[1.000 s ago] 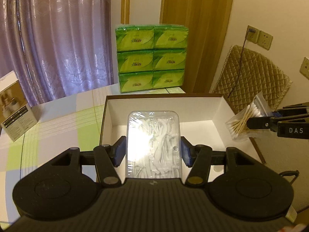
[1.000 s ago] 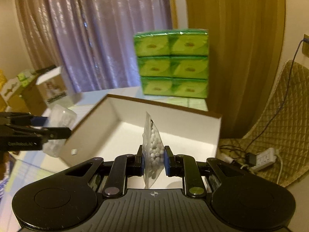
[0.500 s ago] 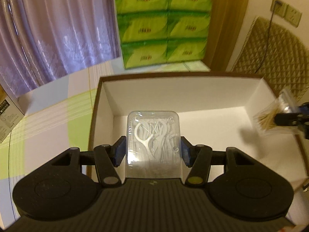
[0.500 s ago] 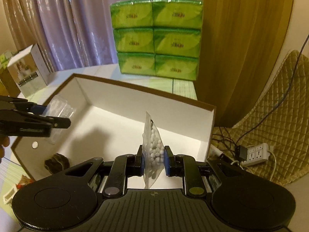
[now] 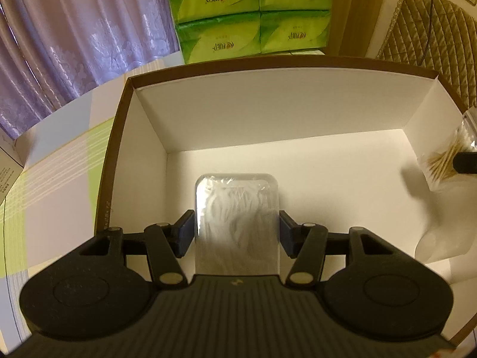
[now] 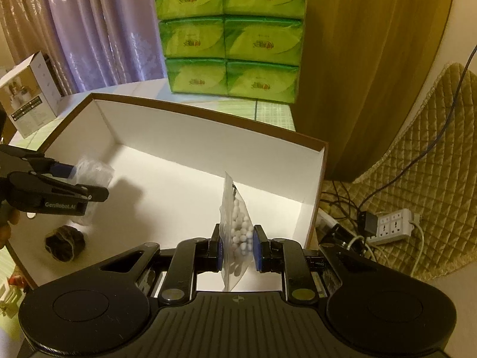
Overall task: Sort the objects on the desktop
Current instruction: 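Open the left gripper to drop the floss pick box while the right drops the bead bag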
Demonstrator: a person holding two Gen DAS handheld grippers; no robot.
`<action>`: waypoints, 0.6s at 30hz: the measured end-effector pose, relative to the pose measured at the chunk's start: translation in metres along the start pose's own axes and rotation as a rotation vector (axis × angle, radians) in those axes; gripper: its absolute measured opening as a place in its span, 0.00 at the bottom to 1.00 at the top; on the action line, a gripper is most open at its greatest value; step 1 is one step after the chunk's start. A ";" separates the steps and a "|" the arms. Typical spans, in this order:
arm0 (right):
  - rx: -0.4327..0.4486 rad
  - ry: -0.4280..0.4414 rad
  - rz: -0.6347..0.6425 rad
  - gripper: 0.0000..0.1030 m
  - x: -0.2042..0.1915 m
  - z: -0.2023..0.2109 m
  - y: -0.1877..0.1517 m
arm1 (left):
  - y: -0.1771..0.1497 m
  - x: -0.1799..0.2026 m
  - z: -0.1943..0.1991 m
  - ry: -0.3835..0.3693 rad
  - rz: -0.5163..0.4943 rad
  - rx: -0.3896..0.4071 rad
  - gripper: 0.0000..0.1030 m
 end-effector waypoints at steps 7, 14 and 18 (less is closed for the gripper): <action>0.002 -0.016 0.000 0.16 0.000 -0.002 0.002 | 0.003 0.000 0.008 0.001 -0.004 0.027 0.55; 0.053 -0.062 0.019 0.16 0.000 0.001 0.002 | -0.002 0.001 0.019 -0.011 -0.009 0.045 0.57; 0.072 -0.062 0.033 0.16 -0.001 0.003 0.000 | -0.003 0.001 0.027 -0.011 -0.015 0.058 0.60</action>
Point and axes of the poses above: each gripper's, at about its wrist camera, not at the fingertips, and z roughly against the way its jaws point, x to its right, y to its top, the point moved 2 cm from there along -z, roughly the way its jaws point, and after that the axes turned 7 degrees about -x, right-handed, at the moved point
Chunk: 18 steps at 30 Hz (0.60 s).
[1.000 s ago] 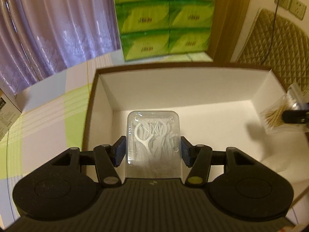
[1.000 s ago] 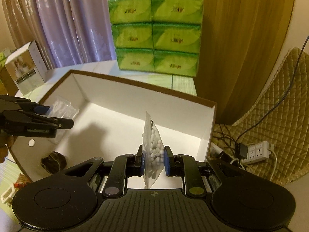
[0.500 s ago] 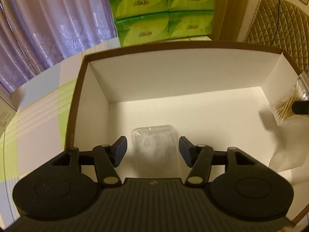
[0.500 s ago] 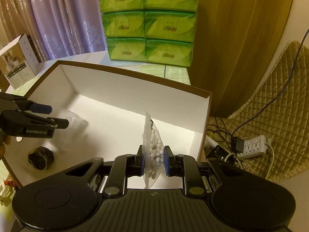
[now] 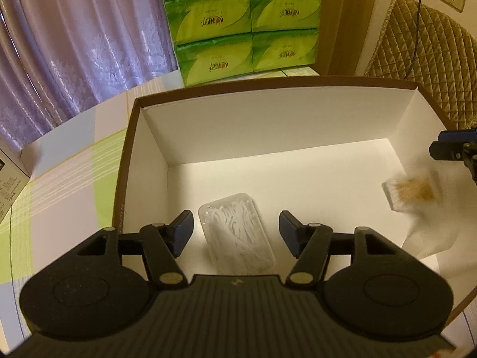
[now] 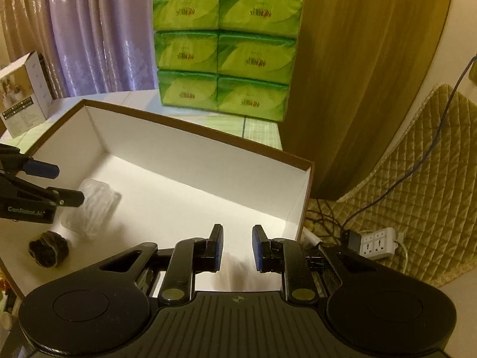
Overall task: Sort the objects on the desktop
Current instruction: 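Open the left gripper to drop the floss pick box while the right drops the bead bag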
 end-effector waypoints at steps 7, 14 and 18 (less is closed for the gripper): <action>0.008 0.034 -0.005 0.54 -0.004 0.013 -0.009 | -0.006 0.002 0.015 -0.020 -0.003 0.016 0.68; 0.013 0.062 -0.014 0.80 -0.010 0.026 -0.018 | -0.013 0.006 0.033 -0.024 -0.010 0.029 0.78; 0.010 0.070 -0.022 0.92 -0.013 0.031 -0.022 | -0.016 0.007 0.044 -0.029 -0.010 0.039 0.83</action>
Point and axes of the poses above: each gripper's, at about its wrist camera, not at the fingertips, and z roughly against the way its jaws point, x to its right, y to its top, the point moved 2 cm from there along -z, roughly the way its jaws point, and after that the axes turned 7 degrees about -x, right-handed, at the moved point
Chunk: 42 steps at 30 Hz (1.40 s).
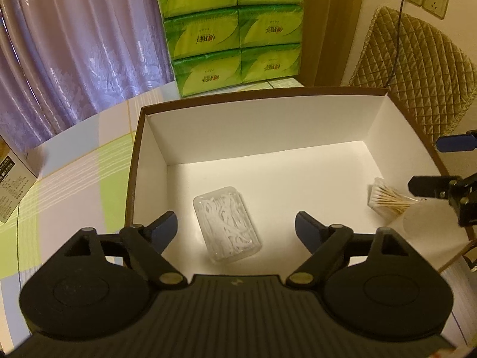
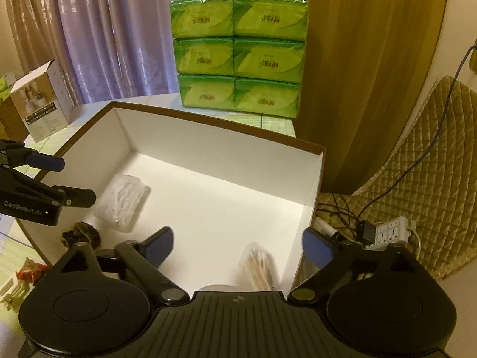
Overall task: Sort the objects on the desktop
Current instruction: 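Open the left gripper to drop the floss pick box while the right drops the bead bag, then withdraw both grippers from the box back toward the items on the table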
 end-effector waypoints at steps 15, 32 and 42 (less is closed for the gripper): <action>0.024 0.034 -0.021 0.98 -0.020 0.030 -0.014 | -0.019 0.003 0.057 0.023 0.003 0.080 0.91; 0.061 0.057 -0.060 0.98 -0.052 0.083 -0.051 | -0.083 -0.001 0.128 0.039 0.086 0.133 0.91; 0.068 0.094 -0.063 0.98 -0.081 0.109 -0.079 | -0.123 0.009 0.159 0.037 0.116 0.148 0.91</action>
Point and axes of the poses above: each gripper's, at about its wrist camera, not at the fingertips, and z roughly against the way its jaws point, x to its right, y to its top, the point moved 2 cm from there along -z, roughly the way its jaws point, and after that the axes turned 7 degrees about -x, right-handed, at the moved point
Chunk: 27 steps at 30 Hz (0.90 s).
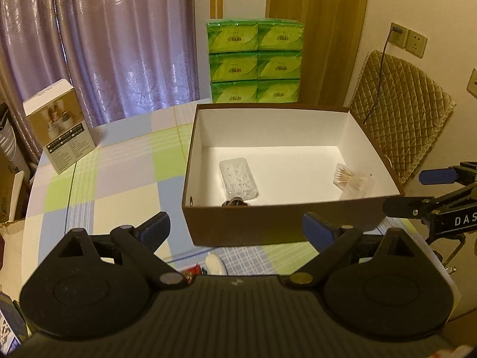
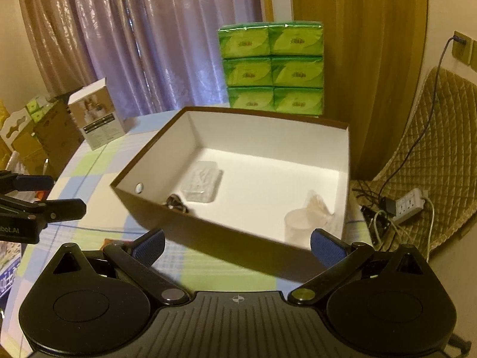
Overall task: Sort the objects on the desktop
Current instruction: 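Withdraw both grippers from the box back toward the items on the table, then lower the right gripper onto the black FLYCO box and grasp it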
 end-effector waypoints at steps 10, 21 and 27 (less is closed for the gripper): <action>-0.052 0.028 -0.036 0.98 -0.015 0.007 -0.030 | -0.037 -0.005 0.013 0.027 0.014 -0.032 0.91; -0.115 0.048 -0.049 0.98 -0.036 -0.004 -0.053 | -0.074 -0.017 0.020 0.031 0.046 -0.076 0.91; -0.151 0.064 -0.052 0.98 -0.051 -0.015 -0.063 | -0.091 -0.031 0.018 0.041 0.079 -0.107 0.91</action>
Point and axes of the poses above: each gripper's, at about its wrist camera, not at the fingertips, and z roughly against the way its jaws point, x to its right, y to its top, the point moved 2 cm from there along -z, roughly the way its jaws point, and after that the axes turned 7 degrees about -x, right-handed, at the moved point
